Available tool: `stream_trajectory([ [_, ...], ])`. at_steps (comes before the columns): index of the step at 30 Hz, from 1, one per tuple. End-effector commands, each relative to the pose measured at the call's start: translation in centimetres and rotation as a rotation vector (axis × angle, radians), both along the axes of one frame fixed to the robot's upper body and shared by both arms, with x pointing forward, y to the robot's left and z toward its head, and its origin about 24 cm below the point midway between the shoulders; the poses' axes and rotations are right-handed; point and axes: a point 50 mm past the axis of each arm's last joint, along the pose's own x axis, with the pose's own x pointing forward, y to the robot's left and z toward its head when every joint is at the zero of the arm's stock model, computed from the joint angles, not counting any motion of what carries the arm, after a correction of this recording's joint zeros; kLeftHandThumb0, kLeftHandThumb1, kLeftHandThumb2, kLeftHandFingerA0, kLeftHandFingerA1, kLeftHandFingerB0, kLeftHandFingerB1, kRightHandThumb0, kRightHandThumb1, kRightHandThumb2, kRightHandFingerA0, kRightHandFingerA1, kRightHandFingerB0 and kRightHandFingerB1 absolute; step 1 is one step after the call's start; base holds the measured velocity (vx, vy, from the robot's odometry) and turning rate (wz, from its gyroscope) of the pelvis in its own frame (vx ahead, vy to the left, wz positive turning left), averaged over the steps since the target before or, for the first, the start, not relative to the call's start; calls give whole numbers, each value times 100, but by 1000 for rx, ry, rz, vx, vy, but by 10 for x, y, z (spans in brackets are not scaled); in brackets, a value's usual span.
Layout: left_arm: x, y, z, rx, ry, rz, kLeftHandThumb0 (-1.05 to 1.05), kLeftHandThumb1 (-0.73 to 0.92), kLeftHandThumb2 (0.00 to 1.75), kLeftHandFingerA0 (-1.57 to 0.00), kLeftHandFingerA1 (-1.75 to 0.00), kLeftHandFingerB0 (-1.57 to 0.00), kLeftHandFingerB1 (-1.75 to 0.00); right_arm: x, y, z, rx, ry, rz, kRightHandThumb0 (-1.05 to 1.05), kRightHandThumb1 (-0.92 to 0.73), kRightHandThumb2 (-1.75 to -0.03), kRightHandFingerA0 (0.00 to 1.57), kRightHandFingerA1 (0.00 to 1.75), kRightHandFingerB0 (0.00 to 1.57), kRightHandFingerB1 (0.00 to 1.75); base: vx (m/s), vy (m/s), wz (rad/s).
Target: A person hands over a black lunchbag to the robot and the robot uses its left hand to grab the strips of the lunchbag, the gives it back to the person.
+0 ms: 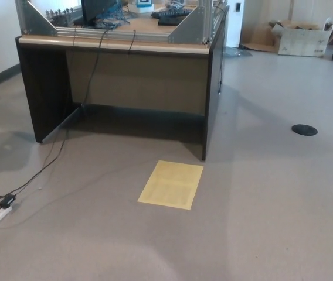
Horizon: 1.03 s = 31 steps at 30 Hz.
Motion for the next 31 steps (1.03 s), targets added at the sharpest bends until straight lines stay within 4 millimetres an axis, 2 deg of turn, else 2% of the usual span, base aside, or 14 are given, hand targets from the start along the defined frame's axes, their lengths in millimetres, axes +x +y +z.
stream_trajectory([
  [1,2,1,1,-61,10,-10,-63,69,61,-27,-31,-27,-30,0,-7,3,-6,-23,-21,-72,-80,-65,42,44,31,36,0,0,0],
  [11,5,0,2,-77,27,-28,-64,68,61,-29,-31,-28,-30,-5,-9,1,-10,-18,-30,-70,-80,-64,42,43,33,37,0,0,0],
  [13,3,-1,1,-81,40,-38,-63,68,61,-29,-31,-28,-30,-11,-11,-3,-9,-8,-35,-68,-82,-64,45,44,39,39,0,0,0],
  [19,2,-9,-5,-86,70,-74,-64,69,61,-29,-31,-29,-30,-24,-22,-6,-24,-6,-54,-66,-82,-63,45,43,40,39,0,0,0],
  [31,3,-12,-7,-120,64,-52,-66,66,61,-29,-31,-32,-31,-24,-25,-5,-27,-1,-58,-67,-80,-63,45,43,39,38,0,0,0],
])
